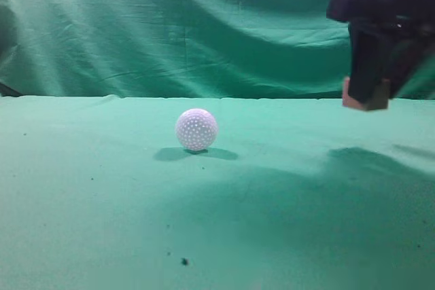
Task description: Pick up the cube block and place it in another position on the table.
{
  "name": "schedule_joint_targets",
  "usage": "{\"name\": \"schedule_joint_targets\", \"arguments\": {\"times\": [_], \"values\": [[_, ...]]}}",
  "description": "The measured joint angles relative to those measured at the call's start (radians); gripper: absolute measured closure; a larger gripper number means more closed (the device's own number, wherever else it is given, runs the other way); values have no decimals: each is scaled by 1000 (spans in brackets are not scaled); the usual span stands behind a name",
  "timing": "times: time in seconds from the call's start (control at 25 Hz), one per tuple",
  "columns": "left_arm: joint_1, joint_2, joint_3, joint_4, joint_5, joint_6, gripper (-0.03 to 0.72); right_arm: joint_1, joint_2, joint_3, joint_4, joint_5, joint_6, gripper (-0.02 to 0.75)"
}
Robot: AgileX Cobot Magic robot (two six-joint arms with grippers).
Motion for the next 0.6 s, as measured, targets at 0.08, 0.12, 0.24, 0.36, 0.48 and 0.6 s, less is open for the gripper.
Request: {"name": "schedule_joint_targets", "arguments": {"times": [0.08,0.12,0.24,0.36,0.48,0.6], "values": [[0,0,0,0,0,0,453,0,14,-81,-15,0,20,501],[0,0,0,0,0,0,453,0,28,-126,-31,-2,43,501],[0,0,0,0,0,0,453,-12,96,-243,-89,2,114,501],[0,0,0,0,0,0,453,-37,189,-337,-110,35,140,501],[0,0,0,0,0,0,453,-65,276,-394,-114,52,151,501],[0,0,0,0,0,0,453,-81,347,-421,-120,58,154,501]]}}
